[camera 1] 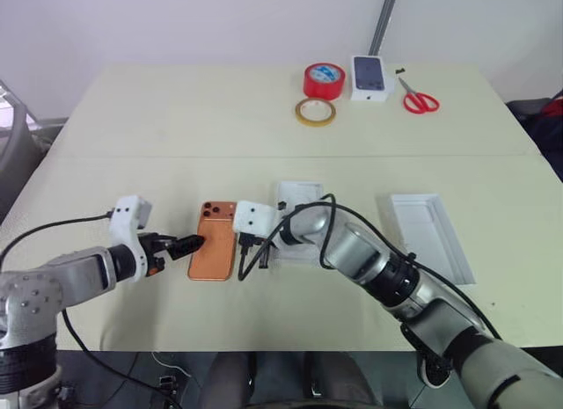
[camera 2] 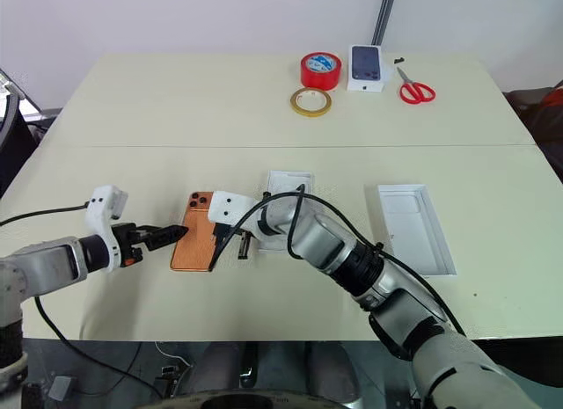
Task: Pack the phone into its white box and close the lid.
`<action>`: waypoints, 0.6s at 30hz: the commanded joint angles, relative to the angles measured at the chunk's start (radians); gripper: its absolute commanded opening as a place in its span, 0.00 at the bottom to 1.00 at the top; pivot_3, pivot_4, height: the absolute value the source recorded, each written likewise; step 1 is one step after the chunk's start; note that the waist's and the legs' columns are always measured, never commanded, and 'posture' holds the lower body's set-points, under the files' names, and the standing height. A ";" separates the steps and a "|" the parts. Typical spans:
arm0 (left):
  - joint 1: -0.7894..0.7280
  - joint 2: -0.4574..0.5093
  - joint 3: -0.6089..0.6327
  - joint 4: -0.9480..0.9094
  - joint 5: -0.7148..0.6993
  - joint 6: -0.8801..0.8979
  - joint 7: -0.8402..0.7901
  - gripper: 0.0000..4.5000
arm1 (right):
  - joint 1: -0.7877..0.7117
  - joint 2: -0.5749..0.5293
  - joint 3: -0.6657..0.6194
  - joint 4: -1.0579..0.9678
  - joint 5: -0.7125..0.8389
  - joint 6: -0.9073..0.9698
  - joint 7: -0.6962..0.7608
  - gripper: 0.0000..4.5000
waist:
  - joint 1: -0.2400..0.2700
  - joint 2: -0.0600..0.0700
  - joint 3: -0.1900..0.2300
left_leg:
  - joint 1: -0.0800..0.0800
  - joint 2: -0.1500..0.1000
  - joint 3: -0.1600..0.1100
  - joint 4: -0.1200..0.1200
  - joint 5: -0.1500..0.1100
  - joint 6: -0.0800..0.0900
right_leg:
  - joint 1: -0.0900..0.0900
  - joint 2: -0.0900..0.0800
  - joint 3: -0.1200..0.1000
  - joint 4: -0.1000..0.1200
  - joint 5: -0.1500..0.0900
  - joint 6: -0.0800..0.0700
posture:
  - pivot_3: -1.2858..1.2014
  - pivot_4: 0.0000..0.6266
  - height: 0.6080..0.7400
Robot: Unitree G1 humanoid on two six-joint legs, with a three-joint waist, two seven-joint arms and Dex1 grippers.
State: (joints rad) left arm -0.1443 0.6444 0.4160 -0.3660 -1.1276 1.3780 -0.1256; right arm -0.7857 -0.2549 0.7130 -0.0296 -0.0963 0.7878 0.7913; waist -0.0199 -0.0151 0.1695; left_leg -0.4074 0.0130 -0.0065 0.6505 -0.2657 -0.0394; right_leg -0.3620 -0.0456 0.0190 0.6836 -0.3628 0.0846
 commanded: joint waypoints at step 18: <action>-0.012 -0.170 -0.039 0.018 -0.312 0.068 0.215 0.98 | 0.017 0.015 0.000 -0.020 -0.038 -0.002 0.002 0.00 | 0.006 0.000 -0.005 | 0.001 -0.001 -0.001 0.000 0.001 -0.002 | 0.002 -0.001 -0.001 -0.001 0.000 0.000 | 0.52 0.24 1.00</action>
State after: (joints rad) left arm -0.1623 0.4781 0.4212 -0.3501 -1.3881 1.4316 0.0819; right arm -0.7763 -0.2522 0.7167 -0.0354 -0.1338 0.7874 0.7931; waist -0.0135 -0.0149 0.1645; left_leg -0.4063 0.0117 -0.0076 0.6508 -0.2647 -0.0413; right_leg -0.3600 -0.0466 0.0184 0.6830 -0.3628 0.0847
